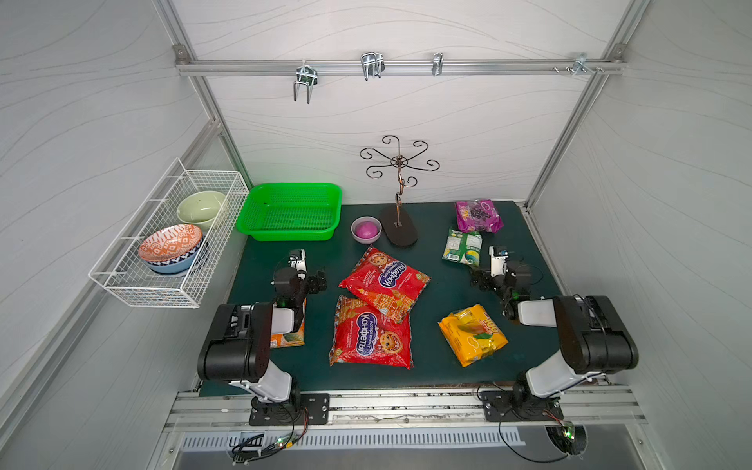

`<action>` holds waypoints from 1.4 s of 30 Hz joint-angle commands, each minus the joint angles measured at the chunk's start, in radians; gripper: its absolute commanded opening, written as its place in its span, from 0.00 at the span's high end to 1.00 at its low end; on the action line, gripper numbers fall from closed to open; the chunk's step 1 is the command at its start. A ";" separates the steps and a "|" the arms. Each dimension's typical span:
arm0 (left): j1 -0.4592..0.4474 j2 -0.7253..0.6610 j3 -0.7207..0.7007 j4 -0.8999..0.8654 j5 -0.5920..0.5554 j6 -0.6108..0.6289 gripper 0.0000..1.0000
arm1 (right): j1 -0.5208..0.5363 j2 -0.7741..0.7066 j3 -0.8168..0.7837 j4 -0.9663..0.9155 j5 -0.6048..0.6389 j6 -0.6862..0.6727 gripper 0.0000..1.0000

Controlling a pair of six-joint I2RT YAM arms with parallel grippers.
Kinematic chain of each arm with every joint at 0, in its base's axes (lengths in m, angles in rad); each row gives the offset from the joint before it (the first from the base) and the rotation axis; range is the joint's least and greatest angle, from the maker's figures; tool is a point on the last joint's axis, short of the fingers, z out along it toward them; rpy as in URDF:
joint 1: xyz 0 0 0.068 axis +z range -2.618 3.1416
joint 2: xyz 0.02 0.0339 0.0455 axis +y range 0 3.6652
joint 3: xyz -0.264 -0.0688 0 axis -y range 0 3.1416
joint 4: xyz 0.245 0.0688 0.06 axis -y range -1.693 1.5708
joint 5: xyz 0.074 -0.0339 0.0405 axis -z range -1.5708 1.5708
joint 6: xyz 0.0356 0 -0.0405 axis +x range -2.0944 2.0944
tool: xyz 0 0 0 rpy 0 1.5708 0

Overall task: Put the candies in the basket
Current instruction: Pick up the candy at the center of the board.

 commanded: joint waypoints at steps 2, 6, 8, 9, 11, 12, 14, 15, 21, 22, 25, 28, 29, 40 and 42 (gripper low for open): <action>-0.001 -0.007 0.014 0.043 -0.006 0.006 0.00 | -0.008 -0.003 0.011 0.008 -0.020 0.004 0.01; -0.001 -0.008 0.014 0.043 -0.006 0.006 0.00 | -0.006 -0.003 0.012 0.007 -0.014 0.004 0.01; -0.001 -0.007 0.014 0.044 -0.006 0.007 0.00 | -0.004 -0.002 0.012 0.005 -0.014 0.003 0.01; -0.001 -0.007 0.015 0.043 -0.005 0.006 0.00 | -0.004 -0.002 0.014 0.004 -0.013 0.003 0.01; -0.001 -0.007 0.014 0.043 -0.006 0.007 0.00 | -0.005 -0.002 0.013 0.005 -0.013 0.003 0.01; -0.001 -0.007 0.014 0.043 -0.005 0.007 0.00 | -0.005 -0.002 0.013 0.005 -0.013 0.002 0.01; -0.001 -0.007 0.014 0.043 -0.005 0.006 0.00 | -0.004 -0.001 0.014 0.003 -0.013 0.004 0.01; -0.002 -0.007 0.015 0.043 -0.005 0.006 0.00 | -0.004 -0.001 0.014 0.004 -0.014 0.006 0.01; -0.001 -0.006 0.014 0.046 -0.005 0.005 0.00 | -0.005 -0.001 0.013 0.004 -0.016 0.003 0.01; -0.001 -0.005 0.014 0.047 -0.006 0.005 0.00 | -0.005 -0.001 0.014 0.004 -0.015 0.005 0.01; -0.001 -0.006 0.014 0.047 -0.007 0.006 0.00 | -0.006 -0.002 0.013 0.003 -0.015 0.005 0.01; -0.001 -0.005 0.012 0.050 -0.007 0.006 0.00 | -0.005 -0.006 0.010 0.007 -0.015 0.007 0.01; -0.002 -0.005 0.012 0.050 -0.007 0.006 0.00 | -0.005 -0.010 0.010 0.004 0.002 0.013 0.01; 0.012 -0.127 0.218 -0.476 0.127 0.078 0.00 | -0.080 -0.312 0.459 -1.059 0.471 0.473 0.01; 0.012 -0.136 0.337 -0.755 0.178 0.170 0.01 | -0.136 -0.332 0.523 -1.147 0.357 0.523 0.01</action>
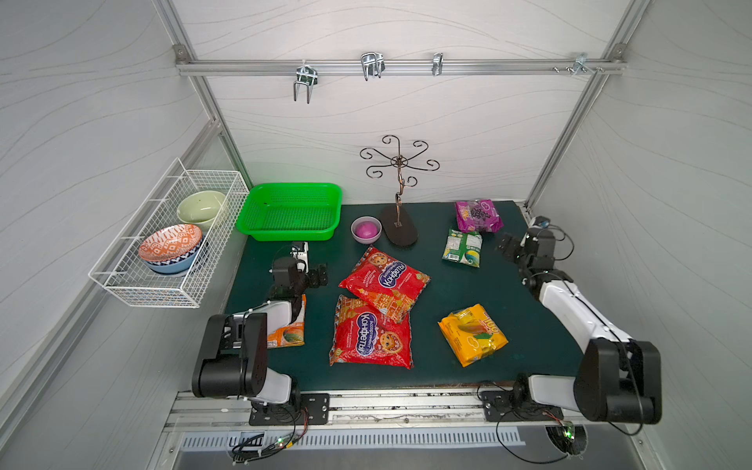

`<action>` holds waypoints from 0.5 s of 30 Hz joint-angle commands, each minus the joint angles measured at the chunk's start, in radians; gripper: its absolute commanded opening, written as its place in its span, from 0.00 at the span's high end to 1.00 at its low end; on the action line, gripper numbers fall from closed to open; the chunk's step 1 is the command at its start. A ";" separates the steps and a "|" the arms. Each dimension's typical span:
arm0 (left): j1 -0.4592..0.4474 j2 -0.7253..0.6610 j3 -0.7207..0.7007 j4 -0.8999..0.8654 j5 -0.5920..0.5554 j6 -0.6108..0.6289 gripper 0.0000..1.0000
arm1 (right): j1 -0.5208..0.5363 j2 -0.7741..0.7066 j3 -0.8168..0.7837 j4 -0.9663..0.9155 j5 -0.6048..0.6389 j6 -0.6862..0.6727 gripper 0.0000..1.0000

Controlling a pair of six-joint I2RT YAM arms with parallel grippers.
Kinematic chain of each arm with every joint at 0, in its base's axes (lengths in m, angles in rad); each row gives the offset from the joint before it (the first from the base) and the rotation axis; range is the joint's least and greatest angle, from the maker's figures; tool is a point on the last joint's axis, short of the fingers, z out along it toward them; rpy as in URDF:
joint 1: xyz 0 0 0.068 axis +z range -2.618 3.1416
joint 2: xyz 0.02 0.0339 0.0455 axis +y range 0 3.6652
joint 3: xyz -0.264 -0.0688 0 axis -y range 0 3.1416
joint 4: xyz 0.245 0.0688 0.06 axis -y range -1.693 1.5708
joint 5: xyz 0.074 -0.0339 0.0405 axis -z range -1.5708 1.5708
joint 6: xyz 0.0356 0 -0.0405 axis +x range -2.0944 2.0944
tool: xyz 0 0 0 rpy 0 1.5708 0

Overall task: Put the candies in the basket
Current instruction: Pick up the candy at the center of the board.

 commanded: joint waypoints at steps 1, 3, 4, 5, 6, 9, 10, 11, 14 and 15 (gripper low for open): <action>0.006 -0.035 0.243 -0.569 0.126 0.208 0.01 | -0.095 -0.046 0.097 -0.411 -0.069 0.207 0.01; 0.006 -0.035 0.336 -0.787 0.139 0.299 0.01 | -0.118 -0.083 0.125 -0.427 -0.200 0.238 0.01; 0.007 -0.042 0.358 -0.856 0.136 0.334 0.01 | -0.118 -0.103 0.134 -0.424 -0.272 0.244 0.01; 0.008 -0.052 0.368 -0.915 0.145 0.366 0.01 | -0.112 -0.113 0.135 -0.414 -0.355 0.257 0.01; 0.008 -0.060 0.378 -0.964 0.164 0.395 0.01 | -0.100 -0.115 0.131 -0.401 -0.427 0.260 0.01; 0.006 -0.056 0.432 -1.152 0.256 0.454 0.01 | 0.010 -0.077 0.124 -0.419 -0.579 0.298 0.01; 0.007 -0.049 0.451 -1.213 0.289 0.465 0.01 | 0.042 -0.062 0.111 -0.416 -0.624 0.330 0.01; 0.007 -0.044 0.460 -1.263 0.320 0.479 0.01 | 0.093 -0.053 0.083 -0.392 -0.674 0.390 0.01; 0.006 -0.063 0.451 -1.328 0.368 0.513 0.00 | 0.266 -0.054 -0.030 -0.255 -0.742 0.599 0.01; 0.005 -0.070 0.443 -1.325 0.367 0.511 0.01 | 0.311 -0.054 -0.046 -0.230 -0.736 0.632 0.01</action>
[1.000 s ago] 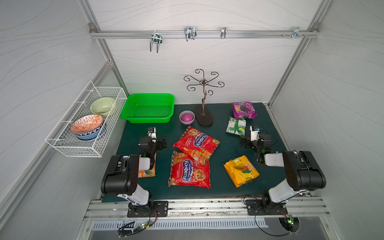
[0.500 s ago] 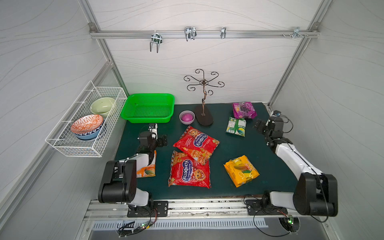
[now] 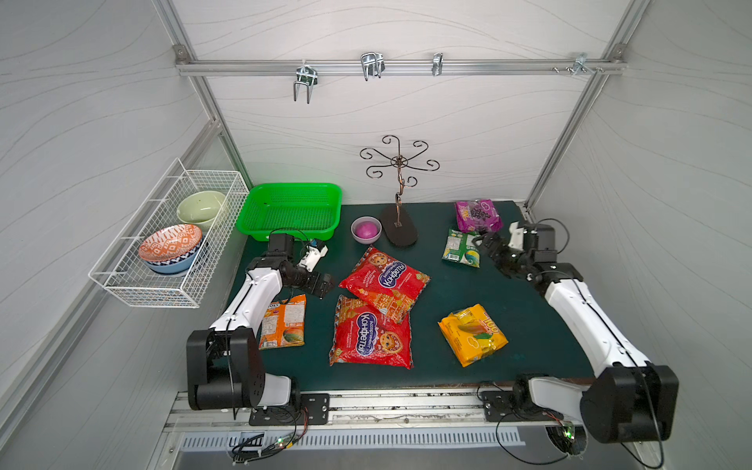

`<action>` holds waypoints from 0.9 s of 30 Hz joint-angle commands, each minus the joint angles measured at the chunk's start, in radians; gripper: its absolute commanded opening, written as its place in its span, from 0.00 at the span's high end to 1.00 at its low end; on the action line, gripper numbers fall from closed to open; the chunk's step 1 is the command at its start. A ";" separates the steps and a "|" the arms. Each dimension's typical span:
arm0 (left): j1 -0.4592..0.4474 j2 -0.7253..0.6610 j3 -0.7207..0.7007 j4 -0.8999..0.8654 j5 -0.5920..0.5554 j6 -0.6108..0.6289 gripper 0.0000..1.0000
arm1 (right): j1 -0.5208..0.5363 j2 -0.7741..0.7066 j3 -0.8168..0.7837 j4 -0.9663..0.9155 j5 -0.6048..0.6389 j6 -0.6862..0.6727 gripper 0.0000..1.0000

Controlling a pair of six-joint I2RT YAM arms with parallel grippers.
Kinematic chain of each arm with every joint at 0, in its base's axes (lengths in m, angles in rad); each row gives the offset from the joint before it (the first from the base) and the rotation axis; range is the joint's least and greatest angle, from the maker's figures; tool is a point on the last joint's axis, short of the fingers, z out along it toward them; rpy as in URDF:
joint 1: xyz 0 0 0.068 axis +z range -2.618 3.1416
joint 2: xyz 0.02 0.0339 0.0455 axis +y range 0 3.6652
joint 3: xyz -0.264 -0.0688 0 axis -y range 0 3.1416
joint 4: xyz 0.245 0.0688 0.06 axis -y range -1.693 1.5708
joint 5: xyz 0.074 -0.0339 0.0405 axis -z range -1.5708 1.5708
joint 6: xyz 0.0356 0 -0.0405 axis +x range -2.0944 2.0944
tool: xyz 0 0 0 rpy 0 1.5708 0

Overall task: Put the candies in the basket
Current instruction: Pick up the candy at the center of the board.

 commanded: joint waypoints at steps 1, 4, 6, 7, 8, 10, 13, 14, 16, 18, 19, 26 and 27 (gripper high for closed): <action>0.002 -0.024 0.020 -0.172 0.094 0.067 0.01 | 0.191 0.014 -0.076 0.057 -0.120 0.250 0.01; 0.002 -0.022 0.004 -0.131 0.079 0.017 0.01 | 0.287 0.047 -0.079 0.068 -0.079 0.313 0.01; -0.001 -0.014 -0.008 -0.105 0.098 -0.028 0.01 | 0.338 0.097 -0.089 0.102 -0.079 0.347 0.02; -0.003 -0.013 -0.014 -0.103 0.128 -0.034 0.01 | 0.356 0.128 -0.088 0.101 -0.081 0.362 0.05; -0.004 -0.013 -0.017 -0.111 0.154 -0.023 0.01 | 0.370 0.155 -0.090 0.116 -0.091 0.370 0.10; -0.008 -0.026 -0.027 -0.128 0.189 0.012 0.01 | 0.389 0.211 -0.095 0.163 -0.106 0.370 0.22; -0.010 -0.034 -0.043 -0.105 0.176 0.008 0.01 | 0.398 0.280 -0.094 0.231 -0.110 0.364 0.37; -0.011 -0.031 -0.045 -0.101 0.174 0.005 0.01 | 0.400 0.299 -0.089 0.238 -0.104 0.366 0.43; -0.016 -0.027 -0.047 -0.101 0.174 0.004 0.01 | 0.406 0.334 -0.093 0.268 -0.091 0.376 0.53; -0.019 -0.027 -0.051 -0.099 0.174 0.003 0.01 | 0.410 0.366 -0.119 0.321 -0.098 0.405 0.54; -0.021 -0.026 -0.056 -0.095 0.171 0.002 0.01 | 0.412 0.382 -0.131 0.345 -0.102 0.418 0.54; -0.036 -0.012 -0.059 -0.088 0.160 -0.002 0.01 | 0.415 0.484 -0.153 0.455 -0.129 0.437 0.54; -0.036 -0.012 -0.057 -0.088 0.160 -0.002 0.01 | 0.415 0.492 -0.150 0.459 -0.129 0.434 0.55</action>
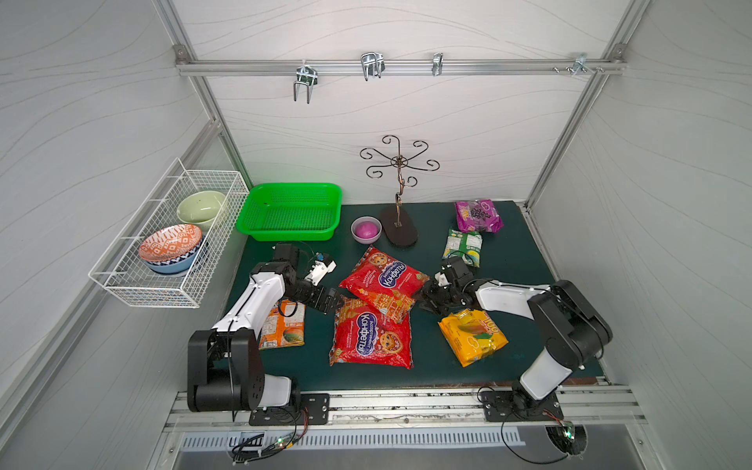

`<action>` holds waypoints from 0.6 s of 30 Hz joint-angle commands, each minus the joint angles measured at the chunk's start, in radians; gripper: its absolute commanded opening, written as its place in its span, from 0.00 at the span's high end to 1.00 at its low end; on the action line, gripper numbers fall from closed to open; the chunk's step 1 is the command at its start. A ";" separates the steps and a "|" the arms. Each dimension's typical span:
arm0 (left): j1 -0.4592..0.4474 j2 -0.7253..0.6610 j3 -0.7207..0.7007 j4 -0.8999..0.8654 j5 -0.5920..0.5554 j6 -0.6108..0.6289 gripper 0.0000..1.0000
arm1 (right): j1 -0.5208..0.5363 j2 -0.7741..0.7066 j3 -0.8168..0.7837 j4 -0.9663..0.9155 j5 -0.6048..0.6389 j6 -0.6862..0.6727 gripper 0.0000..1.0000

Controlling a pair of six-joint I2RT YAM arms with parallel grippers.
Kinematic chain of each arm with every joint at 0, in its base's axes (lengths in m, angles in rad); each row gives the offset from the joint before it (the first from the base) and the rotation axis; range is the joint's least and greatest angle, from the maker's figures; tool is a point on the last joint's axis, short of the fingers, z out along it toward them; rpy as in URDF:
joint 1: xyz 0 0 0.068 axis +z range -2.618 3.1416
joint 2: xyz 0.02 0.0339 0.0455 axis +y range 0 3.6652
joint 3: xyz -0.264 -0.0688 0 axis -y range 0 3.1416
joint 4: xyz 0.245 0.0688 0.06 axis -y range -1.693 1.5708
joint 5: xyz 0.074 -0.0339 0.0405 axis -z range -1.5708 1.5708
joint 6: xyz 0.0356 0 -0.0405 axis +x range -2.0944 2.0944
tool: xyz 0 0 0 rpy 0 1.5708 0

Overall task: Put the candies in the basket
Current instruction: Pick up the candy at the center of the board.

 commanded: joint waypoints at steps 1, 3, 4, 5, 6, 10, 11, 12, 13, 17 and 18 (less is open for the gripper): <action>-0.007 -0.001 0.006 0.012 0.012 0.003 0.01 | 0.008 0.024 0.007 0.072 -0.017 0.009 0.58; -0.008 -0.001 0.007 0.012 0.012 0.003 0.01 | 0.008 0.034 0.009 0.074 -0.022 0.009 0.67; -0.008 -0.001 0.006 0.011 0.011 0.003 0.01 | 0.008 0.034 0.010 0.073 -0.021 0.008 0.71; -0.008 -0.001 0.008 0.008 0.010 0.004 0.01 | 0.008 0.028 0.007 0.071 -0.018 0.009 0.76; -0.008 -0.002 0.010 0.007 0.009 0.006 0.01 | 0.008 0.019 0.004 0.068 -0.010 0.006 0.82; -0.008 0.000 0.032 -0.008 -0.011 0.020 0.00 | 0.002 -0.034 0.009 0.009 0.031 -0.028 0.97; -0.009 0.003 0.042 -0.017 -0.017 0.028 0.01 | -0.002 -0.049 0.012 -0.008 0.042 -0.039 0.98; -0.013 0.007 0.054 -0.029 -0.023 0.038 0.01 | -0.009 -0.066 0.014 -0.027 0.054 -0.051 1.00; -0.015 0.010 0.063 -0.039 -0.027 0.047 0.01 | -0.018 -0.083 0.015 -0.045 0.062 -0.062 1.00; -0.018 0.021 0.090 -0.055 -0.035 0.061 0.01 | -0.068 -0.134 0.020 -0.111 0.063 -0.106 1.00; -0.018 0.022 0.096 -0.056 -0.038 0.061 0.01 | -0.086 -0.152 0.020 -0.138 0.064 -0.118 1.00</action>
